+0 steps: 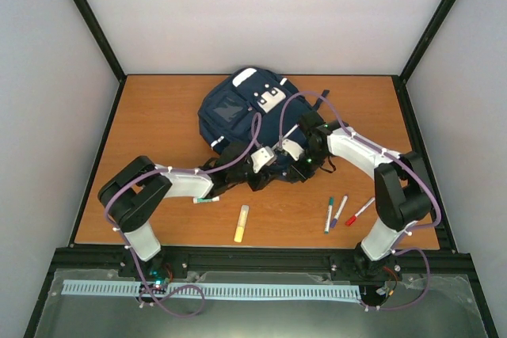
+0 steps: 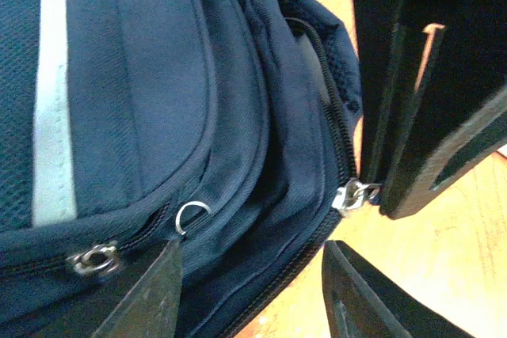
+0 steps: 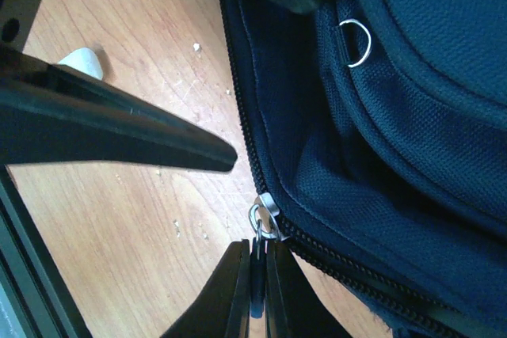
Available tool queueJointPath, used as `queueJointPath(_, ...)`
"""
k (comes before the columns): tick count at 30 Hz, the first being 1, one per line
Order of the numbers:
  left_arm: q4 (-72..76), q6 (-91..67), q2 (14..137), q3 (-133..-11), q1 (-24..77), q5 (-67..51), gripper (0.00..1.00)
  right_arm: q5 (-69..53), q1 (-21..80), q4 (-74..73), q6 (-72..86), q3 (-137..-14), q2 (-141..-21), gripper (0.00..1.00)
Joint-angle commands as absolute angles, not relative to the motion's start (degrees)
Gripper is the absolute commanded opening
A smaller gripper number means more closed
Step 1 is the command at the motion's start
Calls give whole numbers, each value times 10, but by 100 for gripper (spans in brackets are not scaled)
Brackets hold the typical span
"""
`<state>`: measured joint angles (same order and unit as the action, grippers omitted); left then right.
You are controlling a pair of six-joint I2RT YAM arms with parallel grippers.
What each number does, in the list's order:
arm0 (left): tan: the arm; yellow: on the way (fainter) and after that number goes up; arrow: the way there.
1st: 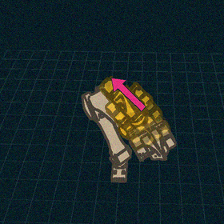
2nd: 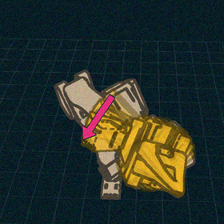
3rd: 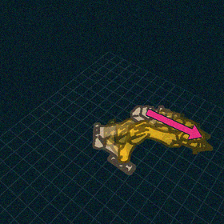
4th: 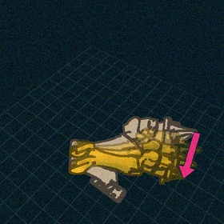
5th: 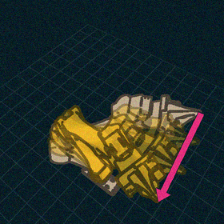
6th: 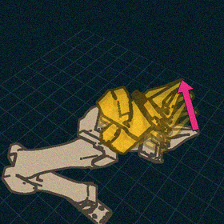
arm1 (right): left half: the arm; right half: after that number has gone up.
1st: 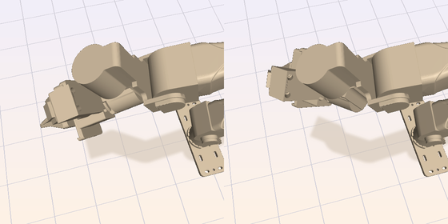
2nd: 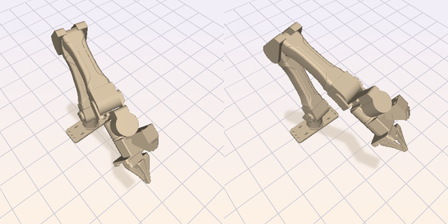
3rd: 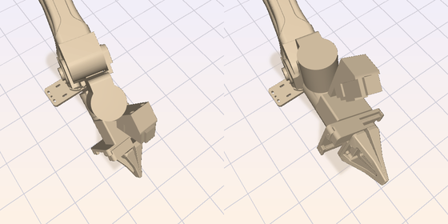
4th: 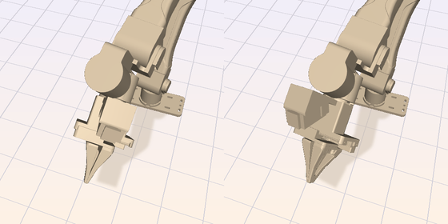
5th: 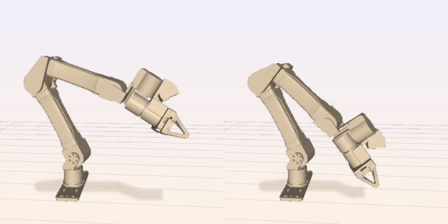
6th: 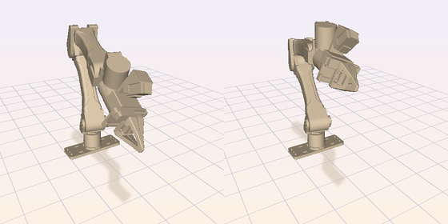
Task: Pack the student bag
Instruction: Zip the student bag at the center of the board.
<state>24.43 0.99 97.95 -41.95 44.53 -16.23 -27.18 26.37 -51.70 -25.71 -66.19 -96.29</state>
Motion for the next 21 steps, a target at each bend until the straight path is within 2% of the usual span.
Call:
queueJointPath(1, 264, 42, 969, -431, 453, -198, 49, -317, 269, -540, -256, -662, -970, 3)
queueJointPath(7, 233, 62, 964, -439, 474, -171, 49, -322, 269, -542, -254, -665, -970, 3)
queueJointPath(12, 223, 81, 988, -453, 479, -158, 42, -326, 269, -545, -254, -664, -965, 3)
queueJointPath(18, 238, 99, 988, -438, 485, -96, 16, -318, 263, -549, -264, -658, -962, 3)
queueJointPath(21, 236, 99, 985, -435, 485, -72, 7, -318, 253, -554, -272, -655, -966, 3)
